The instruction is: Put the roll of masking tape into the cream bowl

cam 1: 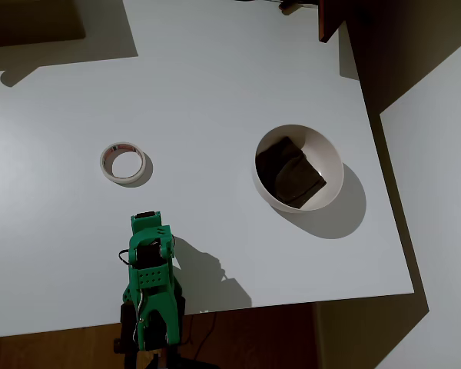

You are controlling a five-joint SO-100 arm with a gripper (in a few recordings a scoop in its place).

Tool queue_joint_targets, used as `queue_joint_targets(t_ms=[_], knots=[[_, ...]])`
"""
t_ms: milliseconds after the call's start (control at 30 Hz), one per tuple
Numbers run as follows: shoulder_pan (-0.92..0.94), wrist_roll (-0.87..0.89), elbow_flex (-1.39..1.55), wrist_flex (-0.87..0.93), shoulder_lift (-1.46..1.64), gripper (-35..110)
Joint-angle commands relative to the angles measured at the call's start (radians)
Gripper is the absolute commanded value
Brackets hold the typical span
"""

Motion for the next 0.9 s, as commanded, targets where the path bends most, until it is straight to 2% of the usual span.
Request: queue_joint_targets(t_ms=[0, 200, 867], knots=[[-0.021, 0.008, 0.003, -0.003, 0.009, -8], [0.037, 0.028, 0.003, -0.003, 0.009, -8], [0.023, 0.006, 0.002, -0.012, 0.009, -8]])
